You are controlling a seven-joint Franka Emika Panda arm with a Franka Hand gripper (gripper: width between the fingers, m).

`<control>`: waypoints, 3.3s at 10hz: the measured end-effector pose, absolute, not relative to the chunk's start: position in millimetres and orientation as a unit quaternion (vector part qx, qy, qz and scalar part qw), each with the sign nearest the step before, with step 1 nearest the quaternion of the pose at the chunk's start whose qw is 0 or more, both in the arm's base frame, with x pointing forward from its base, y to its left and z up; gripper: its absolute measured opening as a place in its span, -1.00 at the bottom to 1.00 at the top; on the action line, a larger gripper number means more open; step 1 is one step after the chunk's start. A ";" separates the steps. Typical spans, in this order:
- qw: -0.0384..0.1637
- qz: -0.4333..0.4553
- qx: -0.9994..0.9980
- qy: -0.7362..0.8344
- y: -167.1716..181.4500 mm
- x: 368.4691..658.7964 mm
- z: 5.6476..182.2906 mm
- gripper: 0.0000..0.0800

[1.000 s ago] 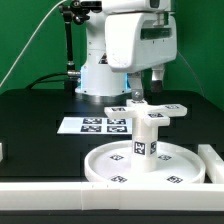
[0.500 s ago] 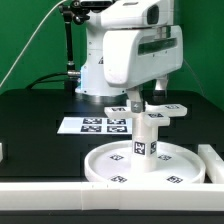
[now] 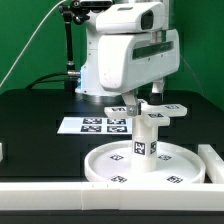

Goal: Assemble round table

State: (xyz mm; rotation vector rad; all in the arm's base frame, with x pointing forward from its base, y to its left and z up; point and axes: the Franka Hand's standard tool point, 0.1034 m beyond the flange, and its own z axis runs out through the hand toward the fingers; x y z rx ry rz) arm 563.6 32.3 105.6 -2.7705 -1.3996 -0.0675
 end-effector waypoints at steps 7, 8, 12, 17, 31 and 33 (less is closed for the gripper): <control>0.019 -0.022 -0.900 -0.435 32.2 563.4 105.3 0.07; 0.019 -0.022 -0.900 -0.435 32.1 563.4 105.4 0.07; 0.026 -0.021 -0.955 -0.293 29.9 563.2 105.0 0.07; 0.048 -0.053 -0.997 0.006 34.1 562.7 105.2 0.07; 0.092 -0.012 -0.826 0.556 39.3 562.8 105.2 0.05; 0.098 -0.004 -0.788 0.607 39.4 563.0 105.3 0.05</control>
Offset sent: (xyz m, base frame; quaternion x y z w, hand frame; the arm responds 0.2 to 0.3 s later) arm 0.0011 0.0012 0.0000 0.0021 -0.0017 -0.0010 1.0000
